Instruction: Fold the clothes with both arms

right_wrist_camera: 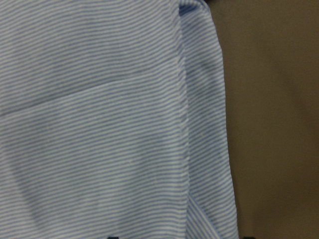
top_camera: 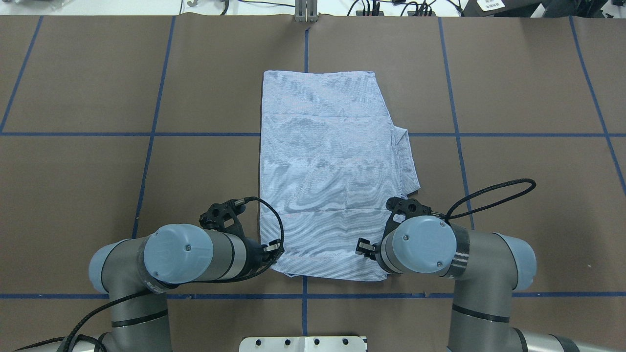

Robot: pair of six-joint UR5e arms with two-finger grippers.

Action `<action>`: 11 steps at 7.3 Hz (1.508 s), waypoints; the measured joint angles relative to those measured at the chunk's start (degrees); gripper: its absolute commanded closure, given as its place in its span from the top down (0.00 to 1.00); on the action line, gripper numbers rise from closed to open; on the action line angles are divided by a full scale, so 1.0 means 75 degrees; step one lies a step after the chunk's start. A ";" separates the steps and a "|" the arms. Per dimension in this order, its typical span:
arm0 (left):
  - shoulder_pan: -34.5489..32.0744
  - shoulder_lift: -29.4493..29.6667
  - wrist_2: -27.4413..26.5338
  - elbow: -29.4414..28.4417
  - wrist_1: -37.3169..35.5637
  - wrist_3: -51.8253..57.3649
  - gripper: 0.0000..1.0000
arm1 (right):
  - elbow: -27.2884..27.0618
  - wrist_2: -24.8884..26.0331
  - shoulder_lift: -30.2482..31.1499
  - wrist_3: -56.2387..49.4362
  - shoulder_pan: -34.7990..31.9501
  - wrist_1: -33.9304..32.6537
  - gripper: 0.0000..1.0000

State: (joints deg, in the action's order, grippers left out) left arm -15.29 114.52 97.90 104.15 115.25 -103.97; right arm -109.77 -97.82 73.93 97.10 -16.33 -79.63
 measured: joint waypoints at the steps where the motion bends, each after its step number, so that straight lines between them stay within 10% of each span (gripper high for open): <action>1: -0.0001 0.0000 -0.0001 0.0000 -0.0002 0.0000 0.00 | 0.0000 0.0000 0.0023 0.0011 0.0008 0.0083 0.87; 11: -0.0012 -0.0018 0.0002 0.0000 -0.0003 0.0000 0.00 | -0.0011 -0.0039 0.0008 0.0050 0.0044 -0.0161 0.85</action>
State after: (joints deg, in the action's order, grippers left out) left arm -15.38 114.39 97.91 104.15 115.22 -103.97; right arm -109.85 -98.12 73.99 97.47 -16.00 -80.84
